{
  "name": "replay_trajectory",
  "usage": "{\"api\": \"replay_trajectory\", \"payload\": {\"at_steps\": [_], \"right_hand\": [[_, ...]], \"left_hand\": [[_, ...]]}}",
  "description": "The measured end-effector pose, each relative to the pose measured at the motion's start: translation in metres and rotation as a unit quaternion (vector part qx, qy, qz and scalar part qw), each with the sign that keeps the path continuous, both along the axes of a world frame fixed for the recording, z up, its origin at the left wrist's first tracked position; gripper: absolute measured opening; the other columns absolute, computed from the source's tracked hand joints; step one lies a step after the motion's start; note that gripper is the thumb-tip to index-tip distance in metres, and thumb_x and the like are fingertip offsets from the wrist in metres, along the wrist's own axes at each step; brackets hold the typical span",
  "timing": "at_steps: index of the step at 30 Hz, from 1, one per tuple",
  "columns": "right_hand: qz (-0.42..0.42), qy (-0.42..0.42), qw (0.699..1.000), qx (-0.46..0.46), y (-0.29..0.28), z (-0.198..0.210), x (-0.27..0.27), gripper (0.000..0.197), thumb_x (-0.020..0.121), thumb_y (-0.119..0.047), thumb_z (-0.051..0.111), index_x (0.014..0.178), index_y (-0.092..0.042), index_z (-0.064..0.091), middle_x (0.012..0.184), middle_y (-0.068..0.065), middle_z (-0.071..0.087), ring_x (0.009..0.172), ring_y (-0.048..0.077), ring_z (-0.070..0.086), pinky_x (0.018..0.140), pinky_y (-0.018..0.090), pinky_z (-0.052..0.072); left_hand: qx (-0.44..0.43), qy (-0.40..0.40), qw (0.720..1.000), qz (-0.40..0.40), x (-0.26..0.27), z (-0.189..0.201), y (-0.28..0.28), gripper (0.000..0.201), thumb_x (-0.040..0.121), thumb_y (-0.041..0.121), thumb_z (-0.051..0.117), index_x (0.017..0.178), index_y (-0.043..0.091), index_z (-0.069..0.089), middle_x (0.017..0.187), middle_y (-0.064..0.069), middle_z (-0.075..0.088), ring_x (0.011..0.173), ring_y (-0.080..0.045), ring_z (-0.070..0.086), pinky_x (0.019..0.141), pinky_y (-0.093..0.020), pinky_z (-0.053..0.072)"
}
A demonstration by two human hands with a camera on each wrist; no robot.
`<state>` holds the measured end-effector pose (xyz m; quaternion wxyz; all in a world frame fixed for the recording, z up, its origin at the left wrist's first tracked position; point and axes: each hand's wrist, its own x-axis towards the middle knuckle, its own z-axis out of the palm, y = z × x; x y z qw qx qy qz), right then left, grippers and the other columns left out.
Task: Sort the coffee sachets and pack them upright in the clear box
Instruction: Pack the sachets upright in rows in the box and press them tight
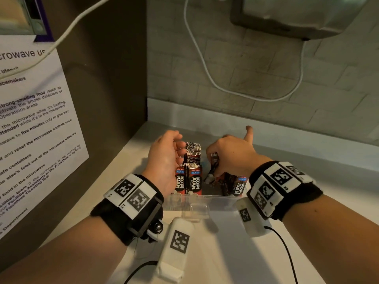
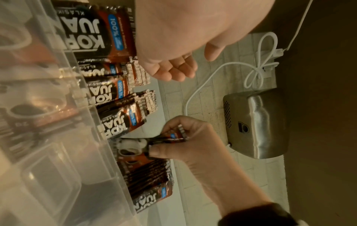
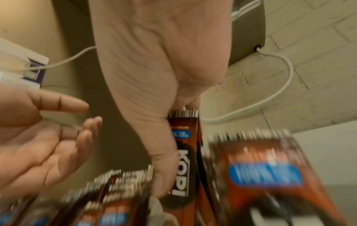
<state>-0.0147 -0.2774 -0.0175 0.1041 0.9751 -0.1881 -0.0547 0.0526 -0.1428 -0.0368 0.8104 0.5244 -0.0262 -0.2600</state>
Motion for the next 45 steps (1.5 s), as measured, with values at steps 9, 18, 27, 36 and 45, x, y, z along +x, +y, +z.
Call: {"api": "replay_trajectory", "payload": {"at_steps": [9, 18, 27, 36, 45], "right_hand": [[0.056, -0.109, 0.991, 0.047, 0.020, 0.081, -0.016, 0.038, 0.051, -0.042, 0.088, 0.073, -0.035, 0.057, 0.065, -0.019, 0.054, 0.085, 0.009, 0.049, 0.098, 0.059, 0.022], [-0.019, -0.384, 0.820, 0.425, 0.040, 0.038, -0.007, 0.059, 0.068, -0.018, 0.083, 0.117, -0.016, 0.050, 0.084, 0.003, 0.063, 0.072, 0.017, 0.061, 0.065, 0.032, 0.049], [-0.168, -0.366, 0.654, 0.640, 0.060, -0.031, -0.008, 0.033, 0.086, 0.009, 0.049, 0.110, -0.012, 0.059, 0.102, 0.015, 0.069, 0.092, 0.030, 0.068, 0.083, 0.046, 0.056], [-0.178, -0.385, 0.714, 0.557, 0.046, -0.044, -0.013, 0.028, 0.088, 0.006, 0.056, 0.095, -0.021, 0.057, 0.094, 0.007, 0.067, 0.068, 0.016, 0.061, 0.045, 0.019, 0.046], [-0.198, -0.306, 0.770, 0.524, 0.038, -0.063, -0.007, 0.033, 0.078, 0.012, 0.062, 0.095, -0.016, 0.066, 0.095, 0.012, 0.069, 0.081, 0.029, 0.069, 0.067, 0.038, 0.057]], "left_hand": [[0.065, -0.221, 0.949, -0.217, -0.009, 0.017, 0.007, 0.052, 0.068, 0.016, 0.067, 0.116, 0.027, 0.054, 0.114, -0.002, 0.065, 0.107, -0.015, 0.060, 0.089, -0.031, 0.047], [0.054, -0.215, 0.966, -0.136, -0.019, 0.006, 0.006, 0.042, 0.093, -0.006, 0.043, 0.115, 0.030, 0.051, 0.107, -0.006, 0.067, 0.095, -0.019, 0.067, 0.082, -0.036, 0.055], [0.168, -0.237, 0.947, -0.139, -0.048, -0.026, -0.002, 0.070, 0.080, 0.031, 0.039, 0.148, 0.022, 0.027, 0.150, -0.006, 0.029, 0.134, -0.025, 0.037, 0.112, -0.044, 0.034], [0.017, -0.034, 0.993, -0.116, -0.036, -0.028, 0.002, 0.038, 0.098, 0.048, 0.037, 0.094, 0.024, 0.067, 0.078, 0.005, 0.075, 0.068, -0.003, 0.071, 0.059, -0.023, 0.057], [0.038, 0.014, 0.994, -0.100, -0.039, -0.024, -0.014, 0.037, 0.096, 0.060, 0.030, 0.079, 0.037, 0.053, 0.056, 0.027, 0.063, 0.071, 0.010, 0.057, 0.066, -0.019, 0.037]]}}
